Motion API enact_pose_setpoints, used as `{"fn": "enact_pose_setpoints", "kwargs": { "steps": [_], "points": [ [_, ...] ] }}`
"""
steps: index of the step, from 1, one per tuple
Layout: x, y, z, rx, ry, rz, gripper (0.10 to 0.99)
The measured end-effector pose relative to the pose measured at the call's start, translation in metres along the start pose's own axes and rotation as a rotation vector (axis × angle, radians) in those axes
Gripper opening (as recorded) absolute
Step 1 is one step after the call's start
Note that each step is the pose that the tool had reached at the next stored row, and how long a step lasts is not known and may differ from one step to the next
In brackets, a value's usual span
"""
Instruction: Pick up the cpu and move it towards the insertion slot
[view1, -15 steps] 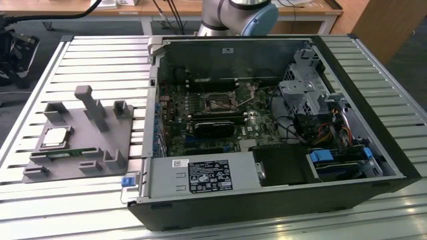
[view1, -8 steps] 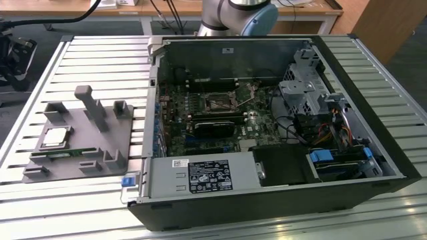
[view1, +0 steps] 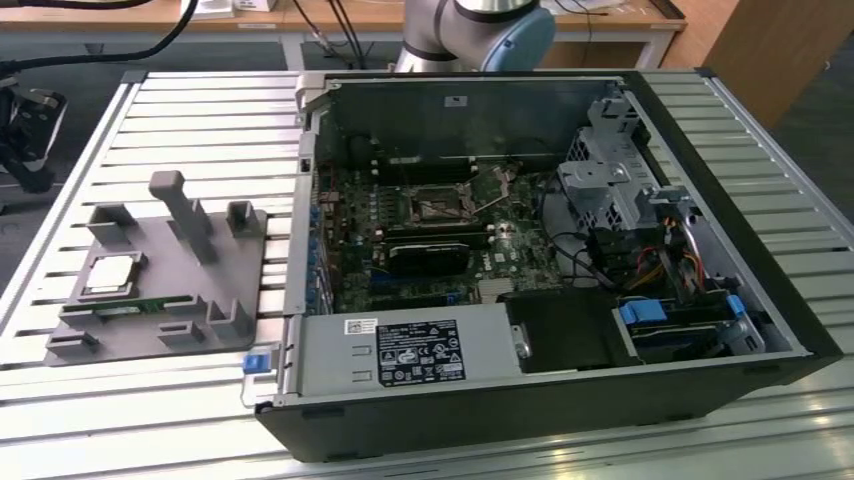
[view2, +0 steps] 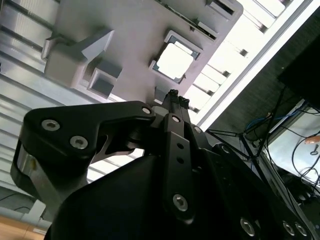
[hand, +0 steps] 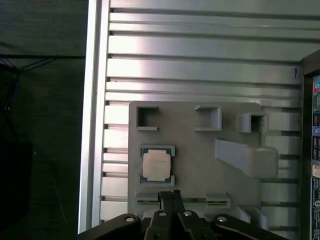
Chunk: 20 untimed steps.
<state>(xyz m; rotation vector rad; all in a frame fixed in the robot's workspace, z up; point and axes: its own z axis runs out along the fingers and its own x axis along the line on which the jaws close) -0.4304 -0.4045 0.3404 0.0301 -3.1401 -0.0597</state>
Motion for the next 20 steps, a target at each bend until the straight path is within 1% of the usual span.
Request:
{"fn": "enact_pose_setpoints", "kwargs": {
  "steps": [6, 8, 9, 11, 12, 13, 14, 17, 18, 19, 20],
  "points": [
    [0.0062, -0.0003, 0.0109, 0.001, 0.0004, -0.001, 0.114],
    [0.0069, -0.0005, 0.0145, 0.001, 0.0007, -0.001, 0.235],
    [0.0070, -0.0005, 0.0162, 0.002, 0.0009, -0.001, 0.235],
    [0.0071, -0.0006, 0.0198, 0.005, 0.0011, -0.001, 0.353],
    [0.0072, -0.0006, 0.0211, 0.007, 0.0011, -0.001, 0.353],
    [0.0072, -0.0006, 0.0220, 0.011, 0.0013, -0.001, 0.408],
    [0.0072, -0.0007, 0.0229, 0.015, 0.0017, -0.002, 0.408],
    [0.0071, -0.0010, 0.0275, 0.019, 0.0019, -0.002, 0.584],
    [0.0072, -0.0011, 0.0292, 0.019, 0.0020, -0.002, 0.584],
    [0.0072, -0.0013, 0.0311, 0.019, 0.0020, -0.003, 0.643],
    [0.0072, -0.0014, 0.0329, 0.019, 0.0020, -0.003, 0.643]
  ]
}}
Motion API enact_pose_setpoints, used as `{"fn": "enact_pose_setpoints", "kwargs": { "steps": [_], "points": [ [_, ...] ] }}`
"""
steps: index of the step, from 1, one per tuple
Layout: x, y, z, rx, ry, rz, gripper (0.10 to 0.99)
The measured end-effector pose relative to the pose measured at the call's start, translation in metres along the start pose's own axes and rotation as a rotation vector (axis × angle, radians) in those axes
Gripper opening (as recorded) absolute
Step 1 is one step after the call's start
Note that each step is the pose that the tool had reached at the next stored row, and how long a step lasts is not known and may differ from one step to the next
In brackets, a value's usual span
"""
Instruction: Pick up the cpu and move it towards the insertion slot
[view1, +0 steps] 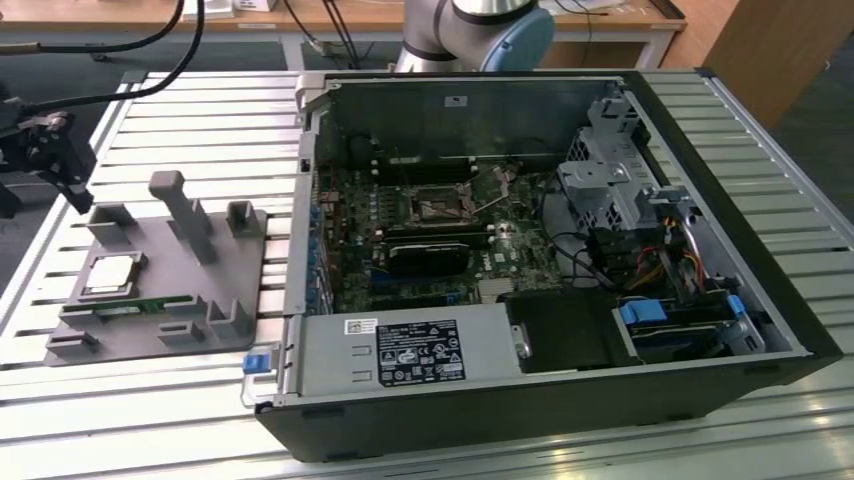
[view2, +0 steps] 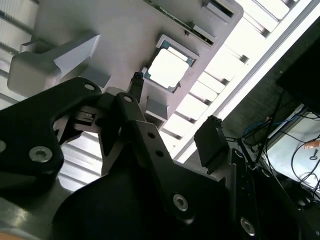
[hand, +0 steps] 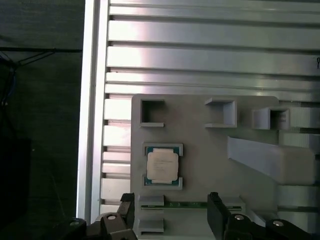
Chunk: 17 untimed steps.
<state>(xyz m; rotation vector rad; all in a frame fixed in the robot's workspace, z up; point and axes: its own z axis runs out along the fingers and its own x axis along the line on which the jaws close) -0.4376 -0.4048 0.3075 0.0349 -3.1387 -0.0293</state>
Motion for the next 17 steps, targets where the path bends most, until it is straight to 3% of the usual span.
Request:
{"fn": "enact_pose_setpoints", "kwargs": {
  "steps": [1, 17],
  "points": [
    [0.0000, -0.0001, 0.0018, 0.000, 0.0001, 0.000, 0.706],
    [0.0000, -0.0010, 0.0310, 0.000, 0.0034, -0.001, 0.706]
  ]
}}
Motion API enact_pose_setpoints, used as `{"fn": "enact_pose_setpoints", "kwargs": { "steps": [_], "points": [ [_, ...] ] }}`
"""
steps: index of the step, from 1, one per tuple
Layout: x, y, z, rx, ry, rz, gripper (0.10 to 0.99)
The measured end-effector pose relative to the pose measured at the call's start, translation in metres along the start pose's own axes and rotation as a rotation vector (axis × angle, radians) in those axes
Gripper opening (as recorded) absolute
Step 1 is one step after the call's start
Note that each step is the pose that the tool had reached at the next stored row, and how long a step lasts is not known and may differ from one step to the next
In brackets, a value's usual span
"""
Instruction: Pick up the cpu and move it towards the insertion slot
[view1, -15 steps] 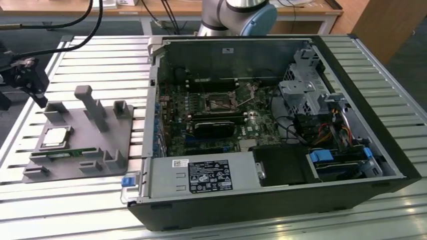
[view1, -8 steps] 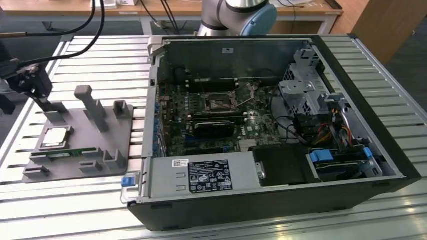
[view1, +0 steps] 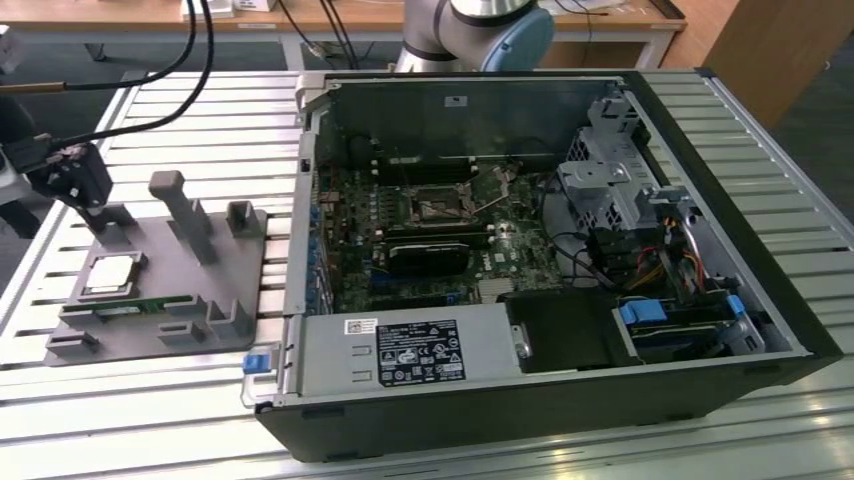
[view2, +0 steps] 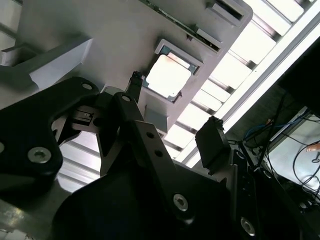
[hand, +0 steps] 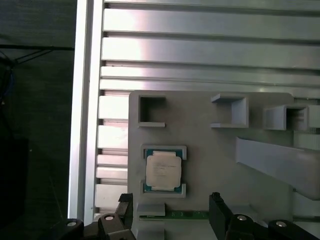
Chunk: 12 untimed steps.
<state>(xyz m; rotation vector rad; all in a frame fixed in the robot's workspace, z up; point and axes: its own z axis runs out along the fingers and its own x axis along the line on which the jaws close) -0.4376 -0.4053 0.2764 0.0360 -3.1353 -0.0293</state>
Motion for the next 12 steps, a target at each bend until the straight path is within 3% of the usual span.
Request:
{"fn": "enact_pose_setpoints", "kwargs": {
  "steps": [8, 12],
  "points": [
    [0.0001, -0.0005, 0.0141, -0.011, -0.0002, 0.000, 0.706],
    [0.0005, -0.0007, 0.0213, -0.011, -0.0003, 0.000, 0.706]
  ]
}}
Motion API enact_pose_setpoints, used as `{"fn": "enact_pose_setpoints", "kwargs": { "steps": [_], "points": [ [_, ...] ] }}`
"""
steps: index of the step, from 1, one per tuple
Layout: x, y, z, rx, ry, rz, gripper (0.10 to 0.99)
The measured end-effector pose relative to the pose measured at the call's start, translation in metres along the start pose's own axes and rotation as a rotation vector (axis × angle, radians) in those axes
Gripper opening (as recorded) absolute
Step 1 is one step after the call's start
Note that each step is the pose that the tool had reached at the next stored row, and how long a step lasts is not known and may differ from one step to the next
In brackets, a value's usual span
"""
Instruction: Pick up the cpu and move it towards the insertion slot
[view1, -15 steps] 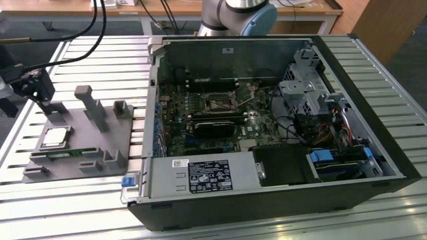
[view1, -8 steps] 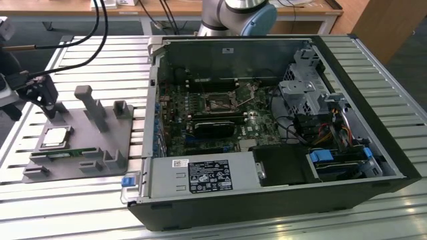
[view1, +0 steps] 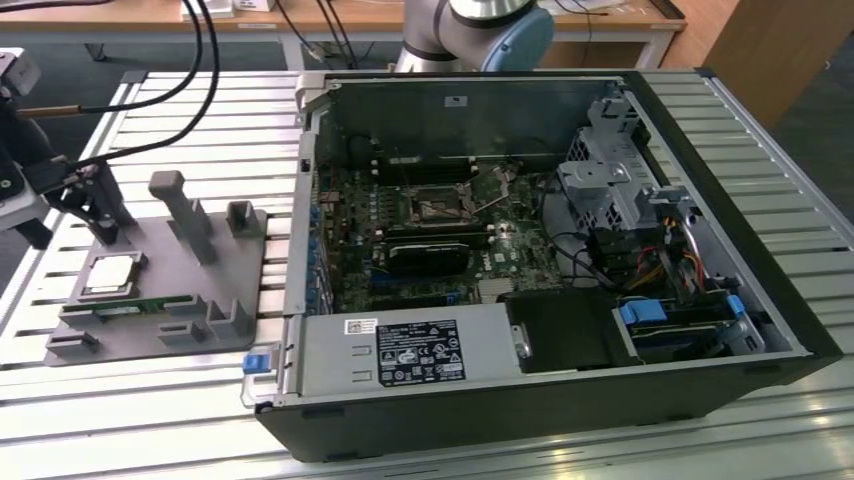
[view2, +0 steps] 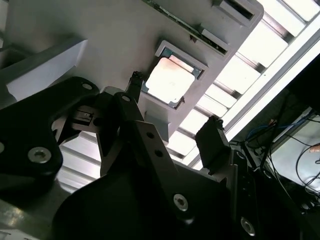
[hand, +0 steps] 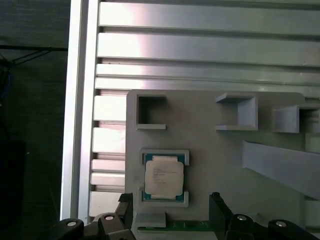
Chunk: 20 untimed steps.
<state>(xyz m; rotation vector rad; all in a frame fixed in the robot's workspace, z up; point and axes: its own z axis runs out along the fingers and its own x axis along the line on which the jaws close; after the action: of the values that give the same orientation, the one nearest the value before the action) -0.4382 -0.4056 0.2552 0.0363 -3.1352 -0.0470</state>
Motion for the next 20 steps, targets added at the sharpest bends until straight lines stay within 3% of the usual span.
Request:
{"fn": "enact_pose_setpoints", "kwargs": {
  "steps": [20],
  "points": [
    [0.0008, -0.0012, 0.0360, 0.001, 0.0002, 0.000, 0.706]
  ]
}}
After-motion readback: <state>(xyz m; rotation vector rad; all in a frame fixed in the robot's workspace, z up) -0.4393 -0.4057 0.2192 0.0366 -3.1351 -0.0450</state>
